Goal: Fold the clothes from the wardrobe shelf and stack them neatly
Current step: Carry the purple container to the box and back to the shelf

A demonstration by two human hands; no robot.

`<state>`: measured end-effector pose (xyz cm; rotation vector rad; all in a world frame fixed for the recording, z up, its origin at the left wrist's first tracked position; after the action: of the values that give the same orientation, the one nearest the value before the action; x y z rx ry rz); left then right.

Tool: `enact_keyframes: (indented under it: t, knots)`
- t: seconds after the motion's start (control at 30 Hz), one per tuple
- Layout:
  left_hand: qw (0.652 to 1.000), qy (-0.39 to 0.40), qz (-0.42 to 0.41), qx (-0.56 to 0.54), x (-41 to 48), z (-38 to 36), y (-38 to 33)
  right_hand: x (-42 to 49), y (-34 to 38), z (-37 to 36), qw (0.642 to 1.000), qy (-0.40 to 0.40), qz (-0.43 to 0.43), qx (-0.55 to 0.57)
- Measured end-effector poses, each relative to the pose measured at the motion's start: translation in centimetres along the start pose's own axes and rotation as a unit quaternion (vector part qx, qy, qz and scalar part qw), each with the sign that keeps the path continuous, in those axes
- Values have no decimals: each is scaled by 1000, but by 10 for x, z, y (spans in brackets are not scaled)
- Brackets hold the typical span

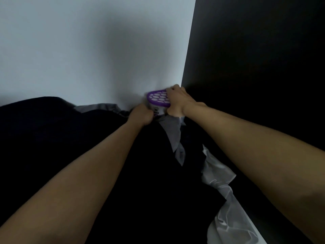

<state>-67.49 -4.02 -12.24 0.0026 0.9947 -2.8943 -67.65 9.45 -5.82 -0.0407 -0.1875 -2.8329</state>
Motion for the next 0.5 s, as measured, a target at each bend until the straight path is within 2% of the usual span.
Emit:
enact_keyframes:
  t: [0.1,0.27,0.4,0.5]
  knots:
    - [998,-46,4,-48,-4,6,2,0,0,-2,1000,-1,-2,3]
    - [964,-55,-40,-258,-12,11,2,2,-2,-3,999,21,-15,41]
    - [959,-41,-46,-275,-16,10,2,7,-10,-2,986,37,-40,161]
    - [958,-32,-34,-282,-15,9,5,11,-13,-3,981,33,-47,188]
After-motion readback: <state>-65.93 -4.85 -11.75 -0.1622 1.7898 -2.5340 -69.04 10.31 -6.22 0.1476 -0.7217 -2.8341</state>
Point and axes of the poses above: each hand's wrist, its own x-axis towards the middle knuckle, its own z-axis out of the back of the hand, y = z × x, the point moved 7 cm from there along x, towards the middle knuckle, and after that the axes turned 1 degree about -x, right-handed, at the moved point
